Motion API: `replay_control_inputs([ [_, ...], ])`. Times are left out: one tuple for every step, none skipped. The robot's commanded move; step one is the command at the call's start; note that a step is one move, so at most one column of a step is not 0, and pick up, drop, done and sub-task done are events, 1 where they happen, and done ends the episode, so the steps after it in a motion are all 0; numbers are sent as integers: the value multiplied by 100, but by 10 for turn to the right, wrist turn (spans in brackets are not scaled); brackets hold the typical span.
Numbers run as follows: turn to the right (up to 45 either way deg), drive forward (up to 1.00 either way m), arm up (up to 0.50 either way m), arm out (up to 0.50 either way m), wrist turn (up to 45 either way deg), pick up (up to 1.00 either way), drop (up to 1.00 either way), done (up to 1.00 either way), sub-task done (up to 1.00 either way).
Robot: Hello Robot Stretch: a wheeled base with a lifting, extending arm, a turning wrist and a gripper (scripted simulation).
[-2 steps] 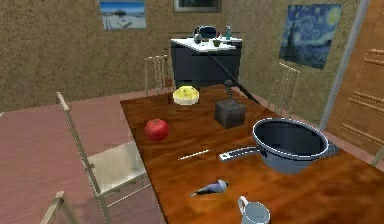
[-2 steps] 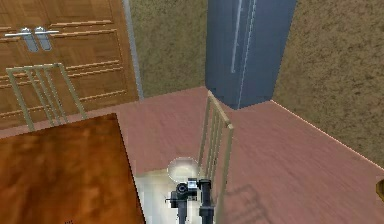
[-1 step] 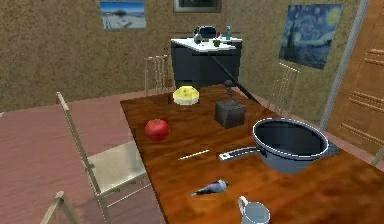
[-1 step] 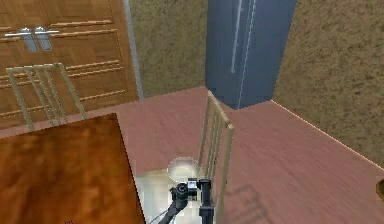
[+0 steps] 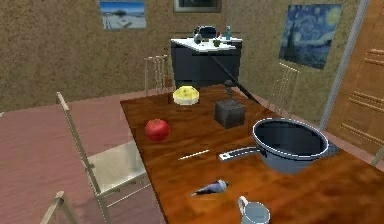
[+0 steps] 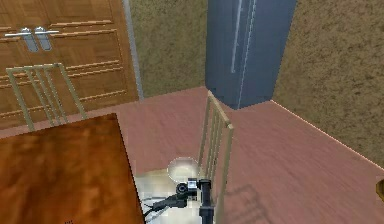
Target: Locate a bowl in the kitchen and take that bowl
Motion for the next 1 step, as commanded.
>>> replay_control_inputs([
  [0,0,0,0,450,0,0,0,0],
])
